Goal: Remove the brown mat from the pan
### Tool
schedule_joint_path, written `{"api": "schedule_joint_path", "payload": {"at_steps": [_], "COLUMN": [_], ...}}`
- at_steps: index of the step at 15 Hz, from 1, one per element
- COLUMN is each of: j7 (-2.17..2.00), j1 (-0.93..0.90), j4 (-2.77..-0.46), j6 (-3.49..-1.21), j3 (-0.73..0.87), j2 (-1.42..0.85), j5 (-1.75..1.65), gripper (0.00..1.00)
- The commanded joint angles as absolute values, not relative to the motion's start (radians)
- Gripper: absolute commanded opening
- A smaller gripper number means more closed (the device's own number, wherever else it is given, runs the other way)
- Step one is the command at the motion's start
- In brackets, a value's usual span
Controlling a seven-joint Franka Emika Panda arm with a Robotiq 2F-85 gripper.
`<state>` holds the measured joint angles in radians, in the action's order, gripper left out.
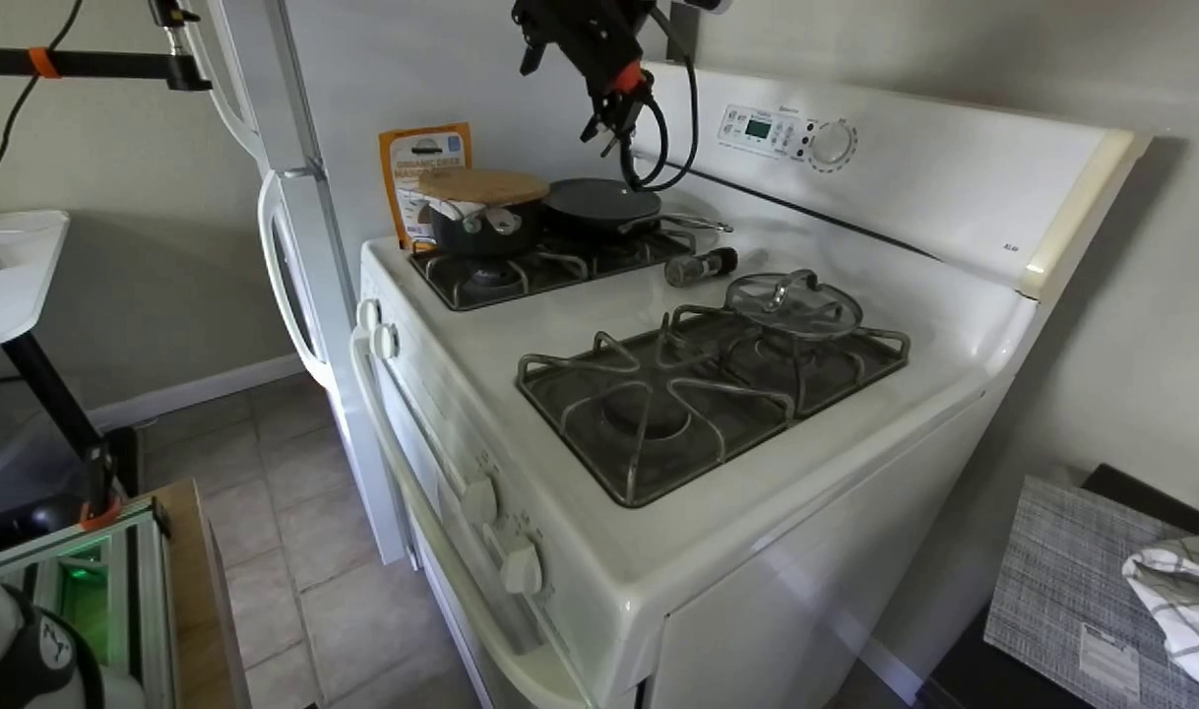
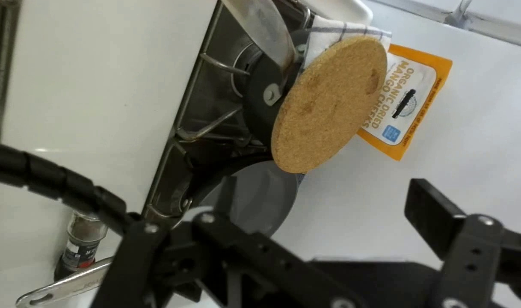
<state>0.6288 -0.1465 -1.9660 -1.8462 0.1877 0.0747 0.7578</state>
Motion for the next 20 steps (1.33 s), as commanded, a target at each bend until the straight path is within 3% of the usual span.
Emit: {"api": "schedule_joint_path", "payload": {"at_steps": [1, 13, 16, 20], "j7": [0.598, 0.452, 0.471, 0.505], "j1": [-0.087, -0.07, -0.059, -0.045], "j4": [-1.955, -1.758, -1.728, -1.703], "j6": [-1.829, -1.764, -1.75, -1.749], "j3": [0.132, -0.043, -0.063, -0.085], "j2": [0.064, -0.266, -0.314, -0.346], "j5": [0.772, 0.811, 0.815, 0.824], "gripper": [1.0, 1.0, 0.8, 0.76]}}
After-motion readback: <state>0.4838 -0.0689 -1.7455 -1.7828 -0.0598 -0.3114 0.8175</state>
